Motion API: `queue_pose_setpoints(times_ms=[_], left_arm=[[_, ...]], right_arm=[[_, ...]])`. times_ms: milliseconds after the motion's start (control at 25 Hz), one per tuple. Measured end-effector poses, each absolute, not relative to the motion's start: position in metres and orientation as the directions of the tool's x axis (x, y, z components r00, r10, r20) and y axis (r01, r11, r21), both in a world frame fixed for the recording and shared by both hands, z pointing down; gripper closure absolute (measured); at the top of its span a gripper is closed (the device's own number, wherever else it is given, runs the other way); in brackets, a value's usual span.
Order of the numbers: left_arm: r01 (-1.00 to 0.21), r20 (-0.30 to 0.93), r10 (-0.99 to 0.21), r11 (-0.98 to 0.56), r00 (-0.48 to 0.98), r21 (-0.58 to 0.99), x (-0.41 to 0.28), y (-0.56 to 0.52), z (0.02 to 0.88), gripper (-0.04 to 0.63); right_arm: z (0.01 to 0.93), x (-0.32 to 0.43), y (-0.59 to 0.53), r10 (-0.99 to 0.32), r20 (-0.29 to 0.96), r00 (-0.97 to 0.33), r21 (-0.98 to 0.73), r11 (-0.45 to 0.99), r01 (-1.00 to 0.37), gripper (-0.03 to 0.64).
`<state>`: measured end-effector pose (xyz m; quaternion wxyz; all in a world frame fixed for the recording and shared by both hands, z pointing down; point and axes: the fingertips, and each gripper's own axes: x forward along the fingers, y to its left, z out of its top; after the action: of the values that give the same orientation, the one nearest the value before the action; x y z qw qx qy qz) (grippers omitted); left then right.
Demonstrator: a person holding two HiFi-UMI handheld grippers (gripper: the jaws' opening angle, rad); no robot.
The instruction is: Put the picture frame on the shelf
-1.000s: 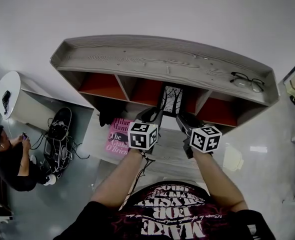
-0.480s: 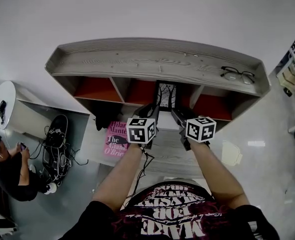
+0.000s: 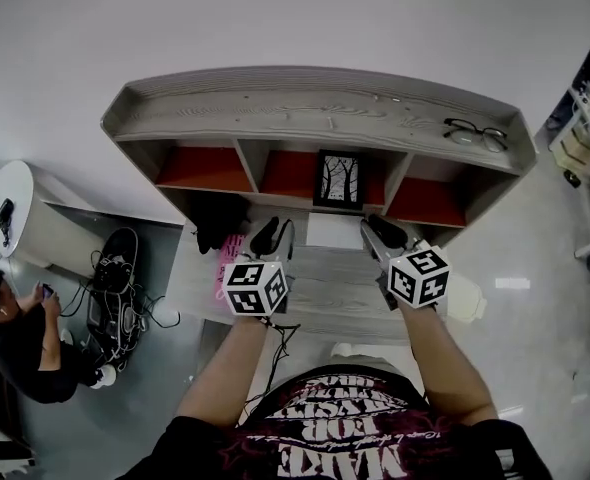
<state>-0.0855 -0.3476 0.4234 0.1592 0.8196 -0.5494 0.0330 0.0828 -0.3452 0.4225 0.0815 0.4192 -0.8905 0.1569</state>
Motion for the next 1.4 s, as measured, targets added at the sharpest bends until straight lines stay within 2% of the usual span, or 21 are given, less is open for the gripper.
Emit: queue_pose_setpoints(times_ms=[40,120,320,840,1400], left_arm=[[-0.908,0.211,-0.893,-0.349,0.397,0.232,-0.092,-0.338,0.419,0.504],[-0.900,0.161,-0.898,-0.371,0.410,0.228,-0.103,-0.317,0.405,0.595],[-0.900,0.103,-0.898,-0.412,0.427,0.139,-0.119,-0.267,0.373,0.595],[-0.872,0.082,-0.869,-0.482,0.488,0.087,-0.149,-0.178,0.329,0.595],[-0.854,0.089,-0.850,-0.513,0.520,0.091,-0.174,-0.138,0.334,0.595]], right_arm=[[0.418,0.080,-0.335,-0.716,0.275,-0.641,-0.188,0.614,-0.767,0.573],[0.410,0.073,-0.315,-0.706,0.263,-0.657,-0.155,0.641,-0.751,0.594],[0.387,0.066,-0.270,-0.732,0.197,-0.652,-0.106,0.645,-0.756,0.594],[0.337,0.049,-0.166,-0.789,0.090,-0.607,-0.057,0.605,-0.794,0.592],[0.329,0.052,-0.107,-0.834,0.122,-0.538,-0.029,0.539,-0.842,0.592]])
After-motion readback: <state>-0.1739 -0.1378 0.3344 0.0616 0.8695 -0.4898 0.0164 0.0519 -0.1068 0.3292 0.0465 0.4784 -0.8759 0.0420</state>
